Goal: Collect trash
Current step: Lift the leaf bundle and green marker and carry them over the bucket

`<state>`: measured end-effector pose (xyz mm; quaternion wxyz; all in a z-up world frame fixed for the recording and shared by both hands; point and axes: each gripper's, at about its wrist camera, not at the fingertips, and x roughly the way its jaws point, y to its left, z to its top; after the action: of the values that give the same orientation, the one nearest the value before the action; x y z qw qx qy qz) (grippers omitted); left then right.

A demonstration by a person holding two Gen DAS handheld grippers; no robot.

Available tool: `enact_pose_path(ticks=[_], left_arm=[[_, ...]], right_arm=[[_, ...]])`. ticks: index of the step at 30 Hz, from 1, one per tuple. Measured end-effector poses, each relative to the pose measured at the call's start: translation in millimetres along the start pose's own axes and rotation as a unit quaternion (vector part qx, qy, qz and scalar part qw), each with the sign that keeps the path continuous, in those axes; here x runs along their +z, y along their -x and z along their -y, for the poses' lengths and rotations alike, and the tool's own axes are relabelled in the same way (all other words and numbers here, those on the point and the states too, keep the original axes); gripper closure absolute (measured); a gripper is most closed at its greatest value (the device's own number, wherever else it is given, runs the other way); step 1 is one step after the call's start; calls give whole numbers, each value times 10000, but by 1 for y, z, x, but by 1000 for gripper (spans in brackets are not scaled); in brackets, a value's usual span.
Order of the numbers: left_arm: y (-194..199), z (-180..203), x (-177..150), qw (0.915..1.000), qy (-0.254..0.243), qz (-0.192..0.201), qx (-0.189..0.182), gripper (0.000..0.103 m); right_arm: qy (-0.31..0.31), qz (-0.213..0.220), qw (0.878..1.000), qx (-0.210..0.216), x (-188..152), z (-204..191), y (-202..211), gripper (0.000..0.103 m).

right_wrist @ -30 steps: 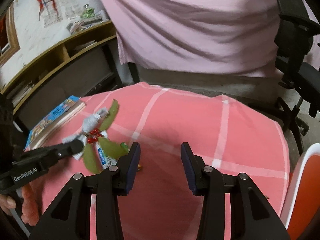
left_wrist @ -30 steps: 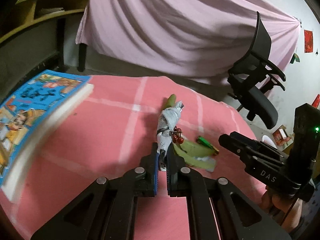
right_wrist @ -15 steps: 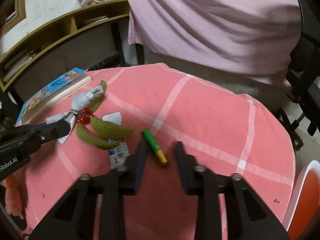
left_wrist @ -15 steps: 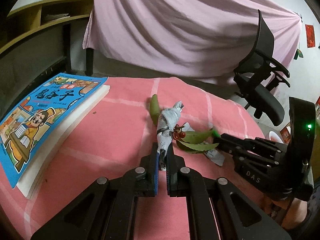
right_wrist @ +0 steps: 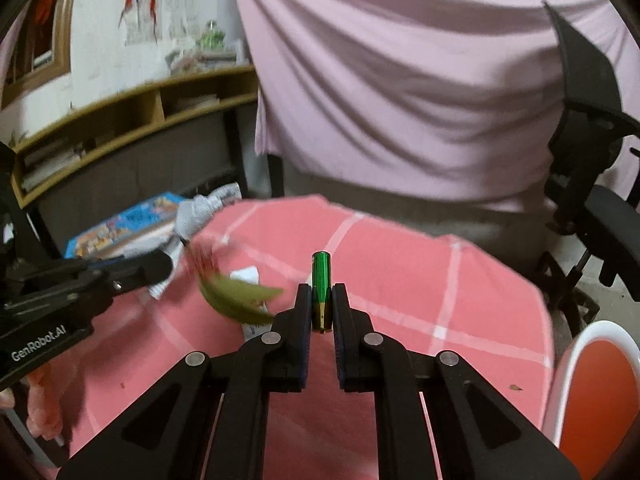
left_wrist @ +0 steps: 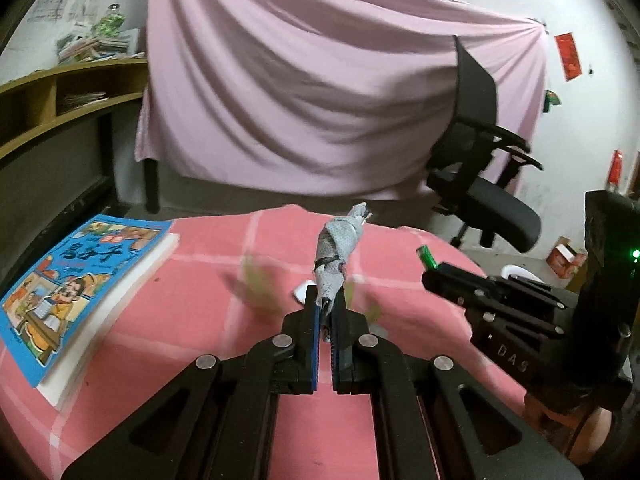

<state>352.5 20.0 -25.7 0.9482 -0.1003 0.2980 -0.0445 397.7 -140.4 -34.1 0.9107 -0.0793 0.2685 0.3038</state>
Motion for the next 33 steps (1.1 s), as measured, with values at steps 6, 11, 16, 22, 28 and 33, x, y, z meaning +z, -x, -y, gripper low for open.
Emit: enact_pose_path(ticks=[6,11,16,22,28,33], left_arm=[[-1,9,-10,9992,50,-336,-207,101],[16,23,-8,9997,-15,86,-248,101],[40,45,-8,9965,-372,735,-143,101],[58,78,-10,9892,-751,1260,-65,101],[60,123,0,9858,-878,1398,-312,101],[45,175,2,9825,-1222,1269,-603,100]], right_arm=[[-149,174,9997,-103,-7,9,22,95],[-141,574,9979,-251,-14,10,50,95],[-206,1233,9914,-383,-17,15,83,95],[-446,2072,9756,-574,-17,37,130,95],[-779,2358,9648,-867,-28,75,160,95],[-987,2346,9614,-1049,-47,102,179,95]])
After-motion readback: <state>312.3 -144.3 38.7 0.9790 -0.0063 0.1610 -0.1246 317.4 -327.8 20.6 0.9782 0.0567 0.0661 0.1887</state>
